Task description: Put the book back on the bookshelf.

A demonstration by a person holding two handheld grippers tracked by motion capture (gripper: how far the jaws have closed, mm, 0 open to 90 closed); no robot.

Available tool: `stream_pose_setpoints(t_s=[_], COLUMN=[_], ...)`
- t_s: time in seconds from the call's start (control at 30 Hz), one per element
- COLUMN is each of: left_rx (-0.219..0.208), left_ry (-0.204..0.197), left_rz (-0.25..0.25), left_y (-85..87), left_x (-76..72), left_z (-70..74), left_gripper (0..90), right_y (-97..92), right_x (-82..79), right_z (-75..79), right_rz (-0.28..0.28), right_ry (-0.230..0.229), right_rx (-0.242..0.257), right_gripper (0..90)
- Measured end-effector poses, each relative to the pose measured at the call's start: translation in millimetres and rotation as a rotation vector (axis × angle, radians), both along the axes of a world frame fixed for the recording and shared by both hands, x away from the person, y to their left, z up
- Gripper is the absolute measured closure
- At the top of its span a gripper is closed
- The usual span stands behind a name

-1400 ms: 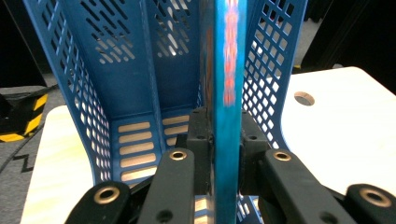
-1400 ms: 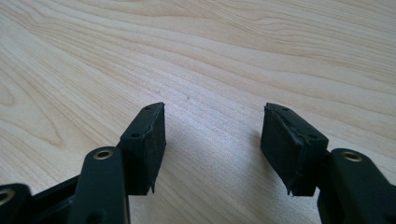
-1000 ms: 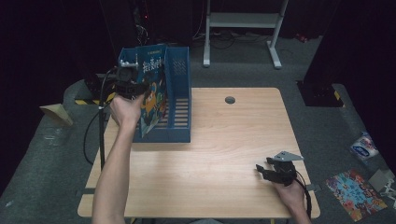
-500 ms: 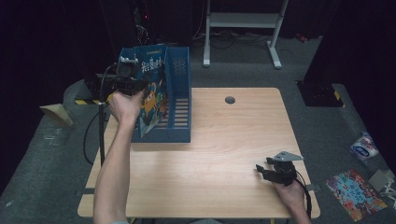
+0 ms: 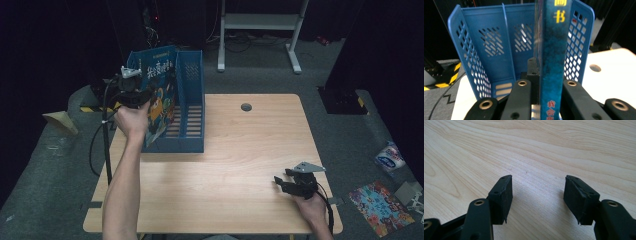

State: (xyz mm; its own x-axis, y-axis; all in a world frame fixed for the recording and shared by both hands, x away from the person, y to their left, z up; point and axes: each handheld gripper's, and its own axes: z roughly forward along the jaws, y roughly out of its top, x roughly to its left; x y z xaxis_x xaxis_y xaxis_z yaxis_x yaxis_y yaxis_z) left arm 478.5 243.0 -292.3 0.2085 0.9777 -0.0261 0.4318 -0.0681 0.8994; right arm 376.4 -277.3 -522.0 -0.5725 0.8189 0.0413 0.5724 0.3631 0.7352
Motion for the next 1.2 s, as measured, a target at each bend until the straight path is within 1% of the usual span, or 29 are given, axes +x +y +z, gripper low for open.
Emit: stream_pose_setpoints(t_s=[0.1, 0.17, 0.33, 0.47, 0.53, 0.6, 0.73, 0.77, 0.83, 0.9, 0.93, 1.0, 1.07, 1.13, 1.2], left_rx=[-0.042, -0.054, -0.059, -0.035, -0.051, -0.069, -0.066, -0.074, -0.089, -0.093, -0.093, -0.086, -0.085, -0.073, -0.059], left_ry=[-0.039, -0.058, -0.127, -0.190, -0.216, -0.229, -0.265, -0.266, -0.255, -0.225, -0.230, -0.230, -0.213, -0.192, -0.162], left_rz=[0.007, 0.013, 0.044, 0.061, 0.067, 0.070, 0.092, 0.095, 0.093, 0.092, 0.095, 0.093, 0.085, 0.076, 0.066], left_y=[2.8, 2.7, -2.6, -10.7, -13.1, -14.4, -20.2, -20.6, -20.1, -20.8, -20.9, -22.3, -21.9, -21.0, -19.9], left_x=[-3.6, -4.6, -6.8, -8.2, -7.9, -6.3, -3.9, -2.5, 1.2, 6.3, 7.5, 8.5, 9.3, 10.0, 11.4], left_z=[-2.8, -4.3, -11.0, -15.0, -16.8, -19.1, -27.3, -29.4, -34.1, -39.4, -39.9, -39.5, -37.9, -35.4, -31.4], left_gripper=[83.2, 83.2, 83.2, 83.2, 83.2, 83.2, 83.1, 83.1, 83.1, 83.0, 83.0, 83.0, 82.8, 82.5, 81.9], right_y=[-0.1, -0.3, -0.3, -0.4, -0.3, -0.3, -0.1, -0.1, -0.1, -0.2, -0.1, 0.2, 0.3, 0.1, 0.1], right_x=[0.1, 0.3, 0.1, 0.2, 0.1, 0.2, -0.1, -0.1, -0.1, 0.0, 0.0, -0.3, -0.3, -0.2, -0.1], right_z=[-0.1, -0.1, 0.0, 0.0, 0.0, 0.0, 0.0, 0.0, 0.0, -0.1, -0.1, -0.1, -0.1, 0.0, -0.2], right_rz=[0.000, 0.000, 0.000, 0.000, 0.000, 0.000, 0.000, 0.000, 0.000, 0.000, 0.000, -0.001, -0.001, -0.001, 0.002], right_ry=[-0.001, -0.001, -0.001, -0.001, -0.001, -0.001, -0.002, -0.003, -0.002, -0.002, -0.002, -0.001, -0.001, -0.001, -0.005], right_rx=[0.000, 0.002, 0.000, 0.001, 0.000, 0.000, -0.001, -0.002, -0.001, 0.000, 0.002, 0.000, 0.000, 0.000, -0.002], right_gripper=[40.3, 40.3, 40.3, 40.3, 40.2, 40.3, 40.2, 40.1, 40.0, 40.1, 40.1, 40.1, 40.1, 40.1, 40.1])
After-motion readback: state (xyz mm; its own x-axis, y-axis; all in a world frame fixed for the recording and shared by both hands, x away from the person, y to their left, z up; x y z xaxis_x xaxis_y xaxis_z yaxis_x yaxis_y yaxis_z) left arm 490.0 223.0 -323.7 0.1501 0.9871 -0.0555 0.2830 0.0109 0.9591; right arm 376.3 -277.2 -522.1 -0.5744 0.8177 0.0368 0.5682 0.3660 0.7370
